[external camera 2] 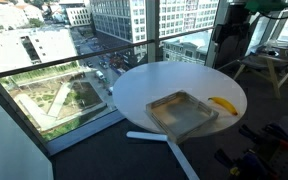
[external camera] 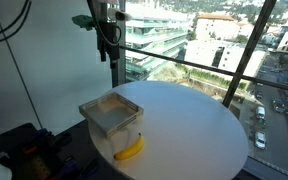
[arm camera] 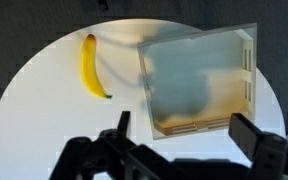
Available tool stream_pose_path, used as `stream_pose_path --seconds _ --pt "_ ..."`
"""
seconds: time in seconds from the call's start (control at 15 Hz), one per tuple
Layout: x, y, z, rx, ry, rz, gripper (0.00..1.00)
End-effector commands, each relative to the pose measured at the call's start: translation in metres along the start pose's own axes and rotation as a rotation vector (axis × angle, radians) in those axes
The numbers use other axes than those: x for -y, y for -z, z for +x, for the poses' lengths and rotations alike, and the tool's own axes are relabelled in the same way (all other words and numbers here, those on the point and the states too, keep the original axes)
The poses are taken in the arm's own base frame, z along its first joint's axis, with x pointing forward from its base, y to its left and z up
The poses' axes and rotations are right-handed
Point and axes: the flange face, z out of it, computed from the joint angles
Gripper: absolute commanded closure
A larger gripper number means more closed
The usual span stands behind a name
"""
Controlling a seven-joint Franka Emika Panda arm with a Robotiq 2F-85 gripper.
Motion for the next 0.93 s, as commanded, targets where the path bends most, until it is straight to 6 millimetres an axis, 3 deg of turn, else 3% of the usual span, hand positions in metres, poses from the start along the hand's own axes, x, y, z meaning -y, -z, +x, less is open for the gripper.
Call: stream_pose_path --seconds 0.0,0.87 --pt "-0.009 -0.005 0.004 -0.017 -0.031 -0.011 0.00" --pt "-0.051 -0.050 0.021 0.006 -0.093 -0.003 0.00"
